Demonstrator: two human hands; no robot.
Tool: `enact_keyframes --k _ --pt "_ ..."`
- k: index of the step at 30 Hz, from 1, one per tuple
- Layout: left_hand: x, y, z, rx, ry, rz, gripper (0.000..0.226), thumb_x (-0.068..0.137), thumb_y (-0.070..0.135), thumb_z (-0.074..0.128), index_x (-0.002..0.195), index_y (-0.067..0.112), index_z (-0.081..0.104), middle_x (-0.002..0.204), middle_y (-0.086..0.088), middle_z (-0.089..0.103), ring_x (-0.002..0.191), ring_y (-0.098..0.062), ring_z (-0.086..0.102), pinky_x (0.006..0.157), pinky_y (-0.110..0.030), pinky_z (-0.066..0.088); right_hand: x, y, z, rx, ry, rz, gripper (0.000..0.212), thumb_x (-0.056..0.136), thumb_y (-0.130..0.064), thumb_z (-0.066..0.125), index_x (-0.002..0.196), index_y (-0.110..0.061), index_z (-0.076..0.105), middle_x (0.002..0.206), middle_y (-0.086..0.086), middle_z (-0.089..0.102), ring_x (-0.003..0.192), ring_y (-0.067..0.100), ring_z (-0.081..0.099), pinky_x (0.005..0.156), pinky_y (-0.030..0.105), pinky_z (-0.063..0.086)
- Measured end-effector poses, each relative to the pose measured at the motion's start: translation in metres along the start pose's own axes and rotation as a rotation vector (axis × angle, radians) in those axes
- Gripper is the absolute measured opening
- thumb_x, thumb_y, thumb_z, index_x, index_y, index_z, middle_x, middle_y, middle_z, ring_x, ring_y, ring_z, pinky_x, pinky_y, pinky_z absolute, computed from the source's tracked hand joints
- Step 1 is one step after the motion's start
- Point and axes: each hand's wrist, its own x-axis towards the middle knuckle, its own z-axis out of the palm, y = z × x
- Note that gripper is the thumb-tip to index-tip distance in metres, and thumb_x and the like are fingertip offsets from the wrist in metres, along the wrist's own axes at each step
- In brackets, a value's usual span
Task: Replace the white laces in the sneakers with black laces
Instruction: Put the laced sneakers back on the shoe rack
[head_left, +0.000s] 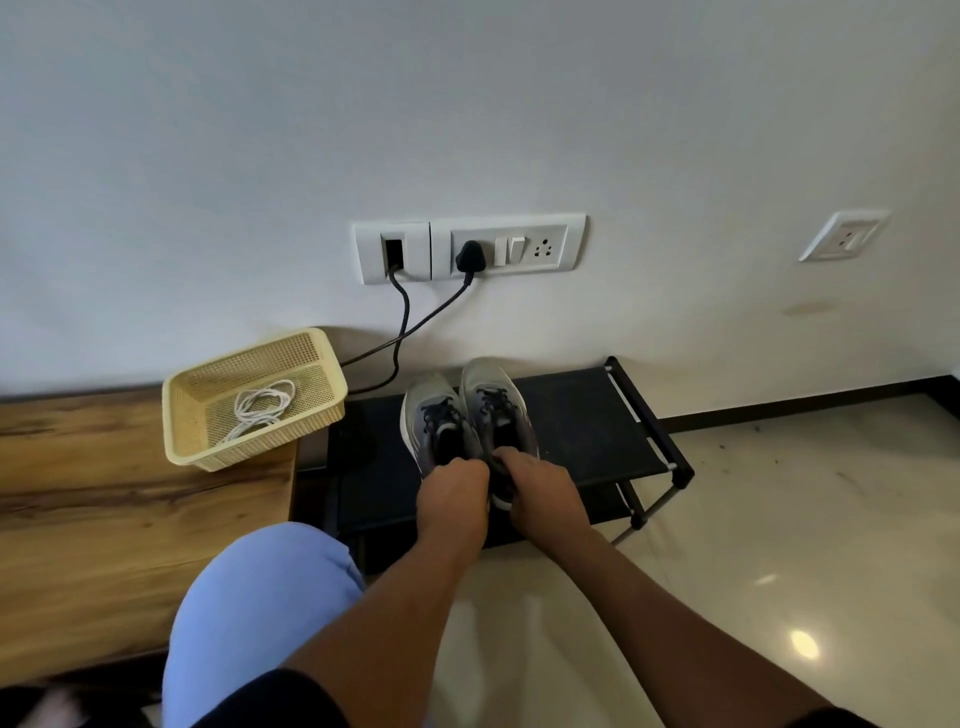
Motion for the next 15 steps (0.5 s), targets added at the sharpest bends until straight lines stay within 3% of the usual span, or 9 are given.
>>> enact_keyframes --k 6,11,15 --pt "-0.006 -0.003 -0.005 -0.059 0.031 0.001 0.011 0.097 0.022 0.060 0.106 0.016 0.065 0.108 -0.008 0.070 0.097 -0.032 0.070 0.069 -0.039 0.053 -0.003 -0.003 -0.005 -0.045 -0.035 0.013 0.039 0.088 -0.016 0.066 0.125 -0.024 0.056 0.124 0.000 0.063 0.098 0.032 0.068 0.079 0.044 0.056" --pt "-0.011 0.000 -0.036 -0.120 0.039 -0.041 0.017 0.094 0.021 0.066 0.109 0.016 0.064 0.107 -0.007 0.070 0.098 -0.029 0.070 0.065 -0.034 0.050 -0.010 -0.012 -0.021 -0.102 0.064 0.028 0.024 0.092 -0.032 0.063 0.114 -0.024 0.057 0.124 -0.003 0.060 0.089 0.030 0.067 0.072 0.042 0.056" --pt "-0.025 -0.006 -0.080 -0.208 0.135 -0.004 0.010 0.093 0.027 0.067 0.098 0.020 0.063 0.100 -0.004 0.068 0.092 -0.024 0.067 0.067 -0.032 0.050 -0.010 -0.038 -0.043 -0.065 0.195 -0.020 0.015 0.094 -0.033 0.060 0.104 -0.022 0.059 0.115 -0.001 0.062 0.081 0.030 0.067 0.062 0.037 0.048"
